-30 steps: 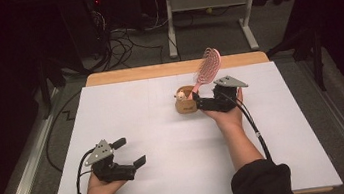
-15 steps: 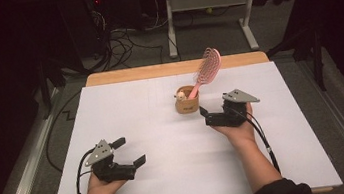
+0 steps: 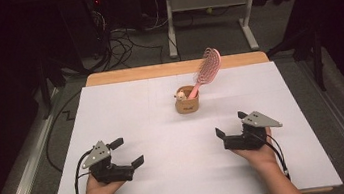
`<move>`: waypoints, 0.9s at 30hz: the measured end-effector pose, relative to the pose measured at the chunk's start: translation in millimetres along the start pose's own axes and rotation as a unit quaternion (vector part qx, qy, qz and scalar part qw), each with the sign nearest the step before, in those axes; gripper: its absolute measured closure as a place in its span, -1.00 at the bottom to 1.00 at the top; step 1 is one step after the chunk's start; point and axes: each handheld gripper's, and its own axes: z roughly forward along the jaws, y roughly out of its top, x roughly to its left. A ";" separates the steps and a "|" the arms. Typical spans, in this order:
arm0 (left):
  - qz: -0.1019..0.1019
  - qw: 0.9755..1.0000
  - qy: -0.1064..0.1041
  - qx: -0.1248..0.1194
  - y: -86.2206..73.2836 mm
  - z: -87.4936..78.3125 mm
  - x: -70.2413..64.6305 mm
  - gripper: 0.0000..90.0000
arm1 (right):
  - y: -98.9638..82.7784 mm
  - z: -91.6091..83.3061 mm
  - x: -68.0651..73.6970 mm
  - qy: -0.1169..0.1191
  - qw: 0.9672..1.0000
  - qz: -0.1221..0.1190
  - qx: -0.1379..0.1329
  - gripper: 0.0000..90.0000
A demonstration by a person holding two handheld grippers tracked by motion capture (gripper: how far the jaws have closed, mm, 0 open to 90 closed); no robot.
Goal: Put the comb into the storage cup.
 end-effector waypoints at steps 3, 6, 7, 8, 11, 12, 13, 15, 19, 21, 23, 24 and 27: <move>0.000 1.000 0.001 0.001 -0.6 0.1 0.9 -1.00 | -6.5 -16.1 -3.6 0.001 1.000 -0.002 -0.007 -0.99; -0.002 1.000 0.003 0.000 -0.9 -0.1 2.1 -1.00 | -11.6 -28.1 -7.7 -0.003 1.000 -0.002 -0.008 -0.99; -0.002 1.000 0.004 0.000 -1.0 -0.5 2.3 -1.00 | -14.1 -33.7 -9.5 -0.006 1.000 -0.003 -0.011 -0.99; -0.002 1.000 0.004 -0.001 -1.2 -0.9 2.5 -1.00 | -15.6 -37.3 -10.6 -0.007 1.000 -0.003 -0.012 -0.99; -0.003 1.000 0.007 -0.004 -1.6 -2.2 3.2 -1.00 | -22.7 -52.7 -14.2 -0.010 1.000 -0.003 -0.020 -0.99; -0.004 1.000 0.008 -0.006 -1.7 -2.7 3.6 -1.00 | -24.4 -56.3 -15.0 -0.012 1.000 -0.003 -0.023 -0.99; -0.004 1.000 0.009 -0.006 -1.8 -2.9 3.7 -1.00 | -27.5 -63.1 -16.8 -0.011 0.999 0.002 -0.030 -0.99; -0.004 1.000 0.009 -0.005 -2.1 -3.4 4.2 -1.00 | -30.2 -69.9 -18.2 -0.013 0.999 0.003 -0.031 -0.99; -0.007 1.000 0.008 -0.003 -3.8 -3.4 4.3 -1.00 | -34.2 -81.5 -20.9 -0.018 0.999 0.002 -0.037 -0.99; -0.007 1.000 0.006 0.002 -5.1 -2.3 4.1 -1.00 | -36.1 -86.0 -23.6 -0.018 0.999 0.003 -0.040 -0.99; -0.007 1.000 0.006 0.005 -5.7 -1.5 4.1 -1.00 | -37.3 -87.3 -25.0 -0.021 0.999 0.011 -0.044 -0.99; -0.007 1.000 0.007 0.004 -5.6 -1.6 4.0 -1.00 | -37.3 -87.2 -25.0 -0.024 0.999 0.009 -0.044 -0.99; -0.006 1.000 0.009 0.000 -5.3 -3.0 4.0 -1.00 | -36.9 -86.6 -23.7 -0.028 0.999 0.005 -0.045 -0.99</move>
